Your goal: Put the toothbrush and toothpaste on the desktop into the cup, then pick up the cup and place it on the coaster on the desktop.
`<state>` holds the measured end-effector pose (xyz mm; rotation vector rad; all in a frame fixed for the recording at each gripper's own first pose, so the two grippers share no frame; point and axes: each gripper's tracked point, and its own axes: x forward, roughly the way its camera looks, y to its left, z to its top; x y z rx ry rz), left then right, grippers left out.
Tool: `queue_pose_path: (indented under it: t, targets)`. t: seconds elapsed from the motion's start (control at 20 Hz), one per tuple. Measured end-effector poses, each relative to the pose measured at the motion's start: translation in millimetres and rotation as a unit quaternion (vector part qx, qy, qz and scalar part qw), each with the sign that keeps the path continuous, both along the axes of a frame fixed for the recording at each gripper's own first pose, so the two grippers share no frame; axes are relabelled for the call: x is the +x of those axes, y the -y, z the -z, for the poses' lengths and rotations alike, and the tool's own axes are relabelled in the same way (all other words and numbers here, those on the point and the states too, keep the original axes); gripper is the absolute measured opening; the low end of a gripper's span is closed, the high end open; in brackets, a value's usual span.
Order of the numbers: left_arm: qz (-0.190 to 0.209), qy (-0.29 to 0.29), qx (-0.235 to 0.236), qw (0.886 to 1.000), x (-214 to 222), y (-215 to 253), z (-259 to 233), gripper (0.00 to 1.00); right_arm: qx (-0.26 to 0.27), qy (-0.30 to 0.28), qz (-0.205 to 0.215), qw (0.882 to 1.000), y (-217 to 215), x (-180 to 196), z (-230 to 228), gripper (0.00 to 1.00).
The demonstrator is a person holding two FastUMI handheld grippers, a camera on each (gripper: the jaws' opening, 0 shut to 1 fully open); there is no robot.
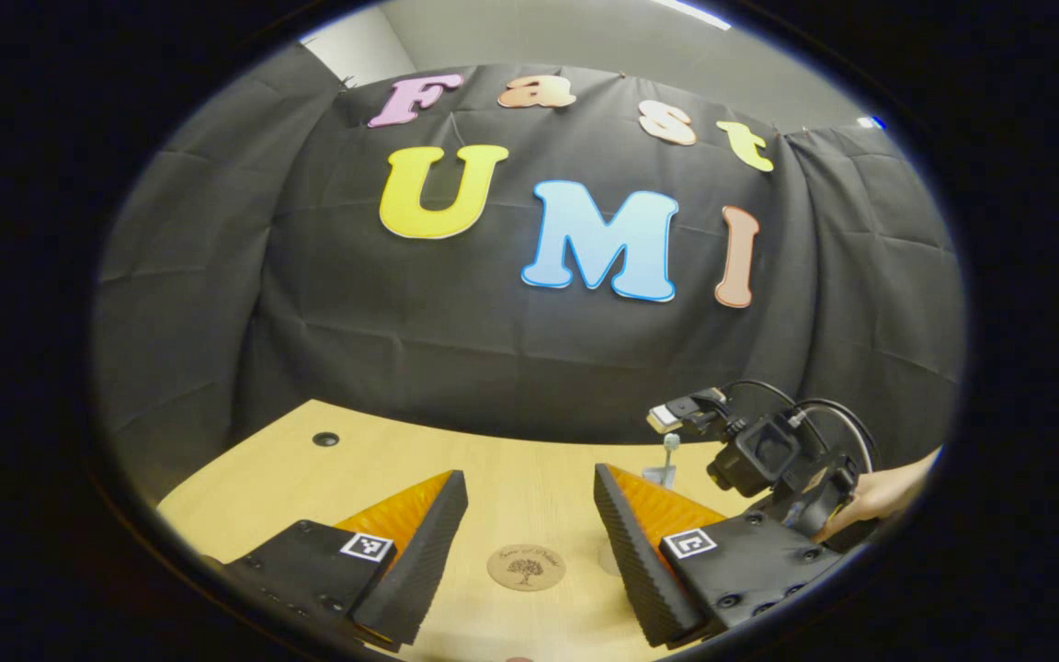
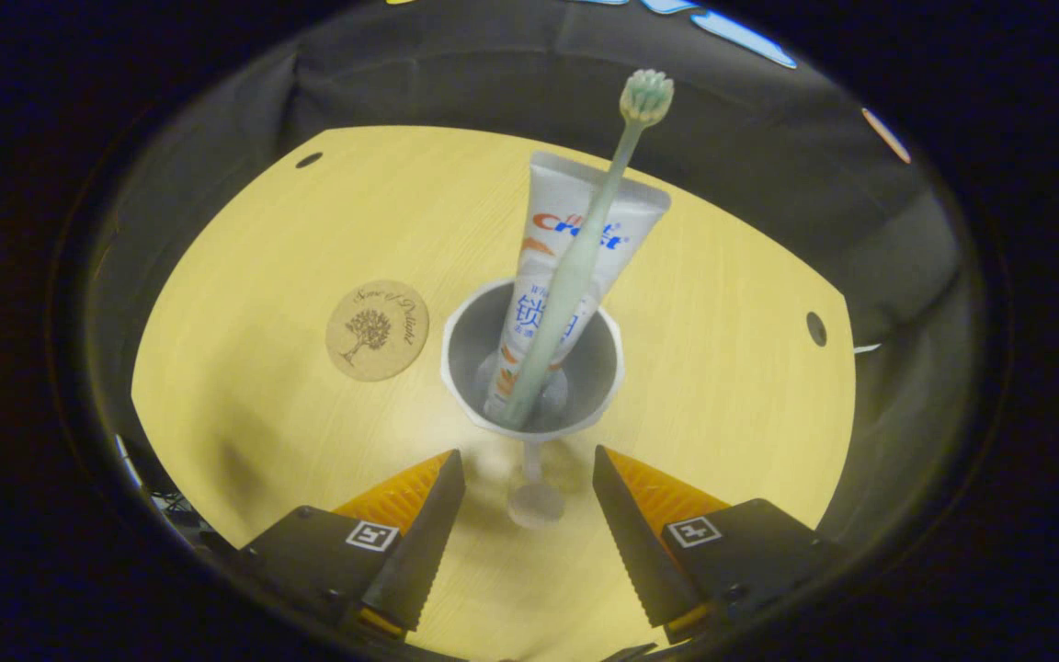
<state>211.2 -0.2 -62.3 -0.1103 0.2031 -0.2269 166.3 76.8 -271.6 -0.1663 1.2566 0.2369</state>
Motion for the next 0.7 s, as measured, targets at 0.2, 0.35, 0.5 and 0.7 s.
queue_pose_path:
  t: [0.2,0.35,0.5,0.7]
  targets:
    - [-0.006,-0.011,-0.003,1.0,2.9,-1.8,8.7,0.91,0.011,-0.039,-0.004,0.999,-6.2,2.6,5.6,0.91]
    - [-0.009,-0.015,-0.007,1.0,3.6,-4.2,10.7,0.91,0.007,-0.064,-0.007,0.998,-6.8,4.0,17.5,0.81]
    - [-0.011,-0.019,-0.007,1.0,3.9,-5.4,13.3,0.91,0.001,-0.075,0.0,0.997,-3.8,6.9,21.6,0.54]
    - [-0.012,-0.021,-0.006,1.0,1.5,-7.8,13.5,0.91,0.007,-0.086,0.009,0.996,-3.5,5.6,21.5,0.37]
